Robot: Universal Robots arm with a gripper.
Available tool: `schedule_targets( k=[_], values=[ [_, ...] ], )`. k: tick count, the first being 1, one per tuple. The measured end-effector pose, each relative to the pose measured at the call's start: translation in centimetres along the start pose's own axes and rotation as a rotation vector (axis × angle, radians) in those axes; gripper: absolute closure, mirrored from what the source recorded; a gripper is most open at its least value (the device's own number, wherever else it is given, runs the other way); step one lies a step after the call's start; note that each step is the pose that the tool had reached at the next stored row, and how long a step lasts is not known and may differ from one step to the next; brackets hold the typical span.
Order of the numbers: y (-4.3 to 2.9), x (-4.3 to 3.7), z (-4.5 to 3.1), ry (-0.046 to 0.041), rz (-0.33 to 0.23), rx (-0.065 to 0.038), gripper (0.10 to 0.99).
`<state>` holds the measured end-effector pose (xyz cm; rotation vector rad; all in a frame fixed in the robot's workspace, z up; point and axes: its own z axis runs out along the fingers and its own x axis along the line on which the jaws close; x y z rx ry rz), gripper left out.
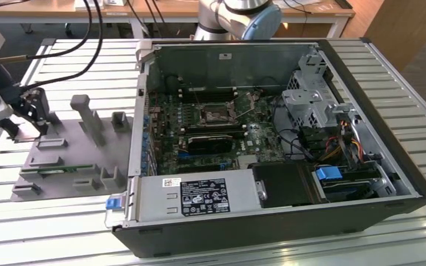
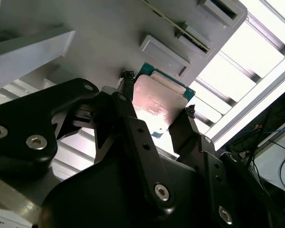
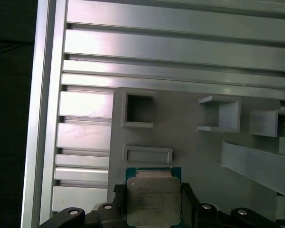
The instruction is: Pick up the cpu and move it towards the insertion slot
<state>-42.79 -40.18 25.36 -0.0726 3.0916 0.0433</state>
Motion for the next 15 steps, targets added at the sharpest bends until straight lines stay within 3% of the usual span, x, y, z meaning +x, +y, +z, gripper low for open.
schedule_targets(
  k=[15],
  values=[
    [0.08,-0.15,-2.95,-0.0011,0.0,0.0,0.545]
  ],
)
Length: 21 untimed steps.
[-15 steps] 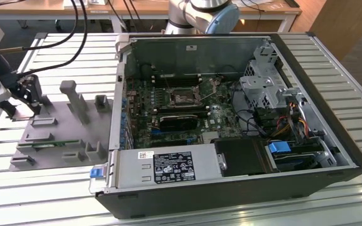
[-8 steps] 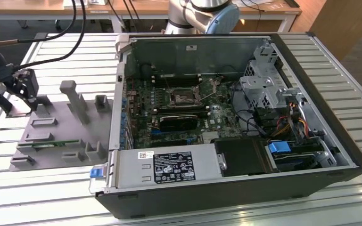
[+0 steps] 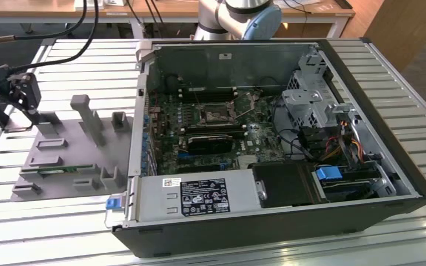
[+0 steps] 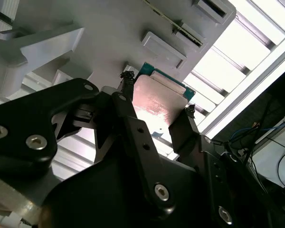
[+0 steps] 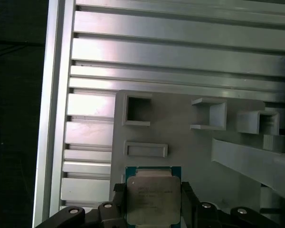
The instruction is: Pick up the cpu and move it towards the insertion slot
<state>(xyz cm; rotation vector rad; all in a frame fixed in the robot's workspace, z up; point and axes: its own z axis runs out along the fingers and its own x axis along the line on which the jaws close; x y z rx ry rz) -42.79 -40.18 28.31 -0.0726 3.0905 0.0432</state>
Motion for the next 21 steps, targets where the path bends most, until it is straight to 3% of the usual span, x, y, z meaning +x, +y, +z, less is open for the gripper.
schedule_targets(
  k=[21],
  values=[
    [0.11,-0.22,-4.27,-0.0024,0.0,0.0,0.545]
  ],
)
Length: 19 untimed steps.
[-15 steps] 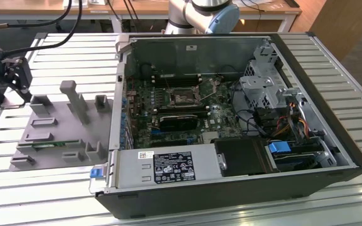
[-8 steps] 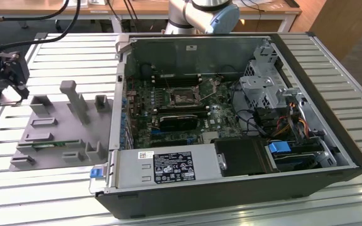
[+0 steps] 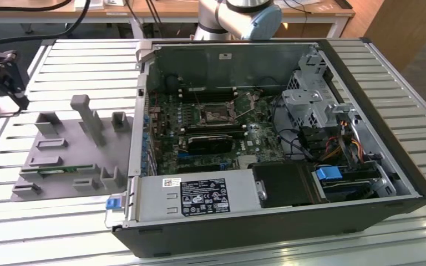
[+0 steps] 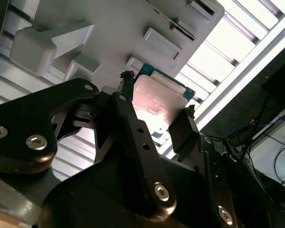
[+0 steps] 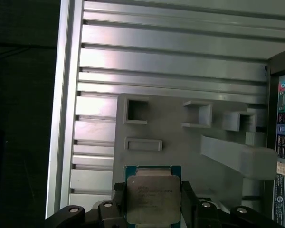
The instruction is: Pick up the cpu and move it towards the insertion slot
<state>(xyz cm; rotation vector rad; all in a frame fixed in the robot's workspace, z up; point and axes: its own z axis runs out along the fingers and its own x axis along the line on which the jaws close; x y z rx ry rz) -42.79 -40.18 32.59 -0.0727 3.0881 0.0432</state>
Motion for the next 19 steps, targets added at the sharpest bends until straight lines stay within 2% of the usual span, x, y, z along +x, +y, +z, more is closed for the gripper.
schedule_targets(
  k=[19],
  values=[
    [0.11,-0.22,-4.16,-0.0052,0.0,0.0,0.545]
  ],
)
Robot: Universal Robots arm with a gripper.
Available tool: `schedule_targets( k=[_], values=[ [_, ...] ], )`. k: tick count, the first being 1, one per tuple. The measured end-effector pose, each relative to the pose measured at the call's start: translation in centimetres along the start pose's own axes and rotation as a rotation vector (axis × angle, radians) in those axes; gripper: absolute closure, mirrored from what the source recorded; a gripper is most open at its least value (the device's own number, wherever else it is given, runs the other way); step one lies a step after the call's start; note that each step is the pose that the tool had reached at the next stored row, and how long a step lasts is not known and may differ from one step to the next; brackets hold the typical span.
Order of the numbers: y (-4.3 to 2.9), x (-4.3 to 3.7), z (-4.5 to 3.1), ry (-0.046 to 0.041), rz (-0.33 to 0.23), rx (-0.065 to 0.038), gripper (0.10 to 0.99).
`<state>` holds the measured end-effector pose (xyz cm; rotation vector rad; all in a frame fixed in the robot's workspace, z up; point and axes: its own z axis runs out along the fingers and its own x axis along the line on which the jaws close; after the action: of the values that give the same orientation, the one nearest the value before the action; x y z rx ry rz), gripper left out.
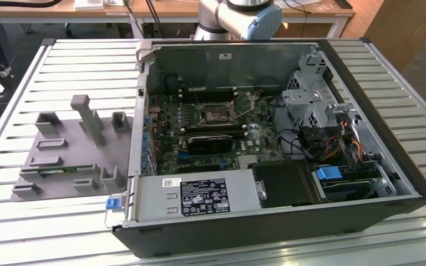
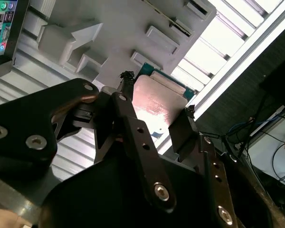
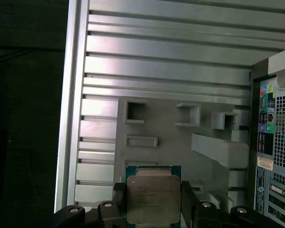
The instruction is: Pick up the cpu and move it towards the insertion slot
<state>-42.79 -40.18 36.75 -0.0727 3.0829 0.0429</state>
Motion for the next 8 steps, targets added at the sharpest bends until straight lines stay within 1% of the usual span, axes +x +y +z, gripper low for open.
schedule_targets(
  k=[8],
  values=[
    [0.06,-0.12,-2.11,-0.0025,0.0,0.0,0.545]
  ],
)
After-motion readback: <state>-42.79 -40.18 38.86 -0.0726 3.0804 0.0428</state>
